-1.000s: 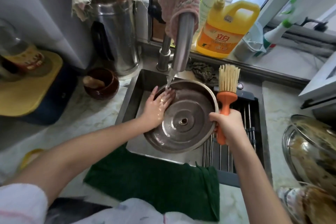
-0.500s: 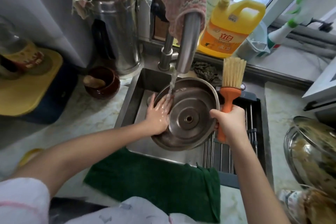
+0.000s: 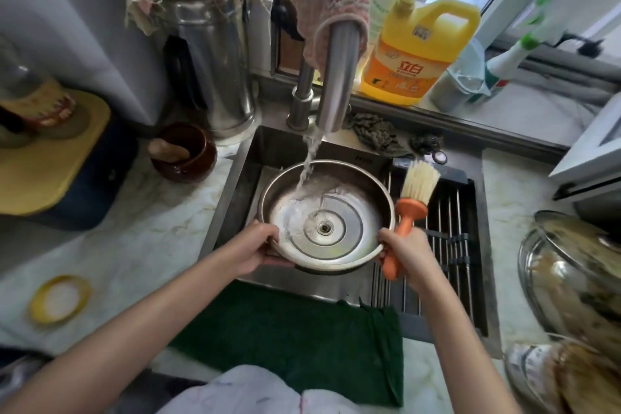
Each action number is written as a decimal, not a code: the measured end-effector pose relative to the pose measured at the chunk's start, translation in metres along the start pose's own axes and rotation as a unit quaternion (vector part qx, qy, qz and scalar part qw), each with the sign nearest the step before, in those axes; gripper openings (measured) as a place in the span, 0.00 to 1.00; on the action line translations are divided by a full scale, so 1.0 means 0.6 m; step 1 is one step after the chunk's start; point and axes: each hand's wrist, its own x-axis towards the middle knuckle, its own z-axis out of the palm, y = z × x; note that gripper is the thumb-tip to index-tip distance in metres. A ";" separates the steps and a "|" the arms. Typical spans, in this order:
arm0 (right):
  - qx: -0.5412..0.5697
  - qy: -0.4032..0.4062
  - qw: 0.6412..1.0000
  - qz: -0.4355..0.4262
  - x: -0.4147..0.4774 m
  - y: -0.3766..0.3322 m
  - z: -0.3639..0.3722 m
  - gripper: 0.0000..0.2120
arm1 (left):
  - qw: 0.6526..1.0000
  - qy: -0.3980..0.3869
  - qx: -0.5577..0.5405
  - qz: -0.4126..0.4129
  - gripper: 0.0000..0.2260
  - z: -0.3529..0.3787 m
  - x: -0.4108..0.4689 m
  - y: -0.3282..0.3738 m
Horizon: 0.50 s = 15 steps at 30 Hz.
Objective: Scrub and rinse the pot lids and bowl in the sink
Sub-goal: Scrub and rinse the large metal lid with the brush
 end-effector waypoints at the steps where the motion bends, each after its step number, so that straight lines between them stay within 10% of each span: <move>1: -0.133 0.006 0.990 -0.051 -0.003 -0.009 -0.005 0.05 | 1.000 0.008 -0.006 -0.005 0.18 -0.004 -0.001 -0.001; 4: -0.451 0.044 0.865 -0.217 -0.024 -0.042 -0.013 0.16 | 0.999 -0.006 -0.026 -0.023 0.14 -0.005 -0.007 0.001; 9: -0.584 -0.212 0.686 -0.379 -0.026 -0.083 0.040 0.22 | 0.999 -0.019 0.012 -0.029 0.11 0.000 -0.026 0.020; 12: -0.647 -0.180 0.531 -0.516 0.023 -0.083 0.064 0.24 | 0.999 -0.018 0.014 -0.044 0.12 -0.012 -0.033 0.025; 15: -0.708 -0.109 0.499 -0.487 0.060 -0.092 0.058 0.19 | 0.997 -0.007 0.063 -0.052 0.11 -0.032 -0.044 0.026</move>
